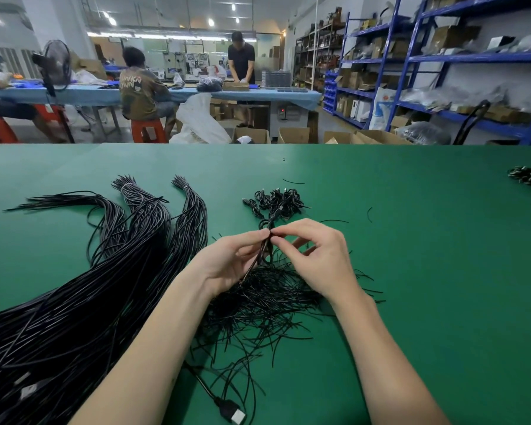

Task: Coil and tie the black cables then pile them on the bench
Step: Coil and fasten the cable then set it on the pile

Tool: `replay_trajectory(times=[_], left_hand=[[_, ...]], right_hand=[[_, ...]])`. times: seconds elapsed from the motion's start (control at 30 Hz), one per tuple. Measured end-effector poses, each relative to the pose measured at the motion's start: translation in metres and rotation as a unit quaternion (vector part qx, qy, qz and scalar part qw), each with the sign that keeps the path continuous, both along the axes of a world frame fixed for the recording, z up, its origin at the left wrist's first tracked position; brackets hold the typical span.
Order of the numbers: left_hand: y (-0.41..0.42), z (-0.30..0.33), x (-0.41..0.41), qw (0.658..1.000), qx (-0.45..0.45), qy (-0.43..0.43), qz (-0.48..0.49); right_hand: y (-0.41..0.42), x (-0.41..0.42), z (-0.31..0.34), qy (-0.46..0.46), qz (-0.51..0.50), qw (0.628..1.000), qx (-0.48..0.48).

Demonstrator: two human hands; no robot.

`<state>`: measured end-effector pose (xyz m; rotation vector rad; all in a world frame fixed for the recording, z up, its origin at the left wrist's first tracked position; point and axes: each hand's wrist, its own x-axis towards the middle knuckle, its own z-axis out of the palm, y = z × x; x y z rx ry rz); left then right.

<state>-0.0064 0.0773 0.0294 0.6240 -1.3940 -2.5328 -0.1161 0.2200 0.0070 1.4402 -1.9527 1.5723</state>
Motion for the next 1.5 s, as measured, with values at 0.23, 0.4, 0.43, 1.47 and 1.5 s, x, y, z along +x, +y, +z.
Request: replay_trajectory(times=[0.23,0.4,0.43,1.47,1.5], left_hand=[[-0.001,0.005,0.004,0.999,0.031,-0.034,-0.014],[0.0,0.004,0.002,0.999,-0.03,-0.012,-0.007],[0.001,0.003,0.001,0.999,-0.035,-0.009,-0.008],[-0.005,-0.019,-0.004,0.973,-0.199,0.055,0.101],[-0.004,-0.019,-0.005,0.972,-0.197,0.057,0.112]], right_hand=[[-0.001,-0.001,0.005,0.079,-0.021,0.996,0.037],[0.0,0.002,0.008,0.088,-0.037,0.995,0.036],[0.001,0.002,0.009,0.087,-0.039,0.995,0.039],[-0.014,0.012,-0.005,-0.309,-0.061,0.949,0.037],[-0.015,0.014,-0.007,-0.288,-0.077,0.954,0.035]])
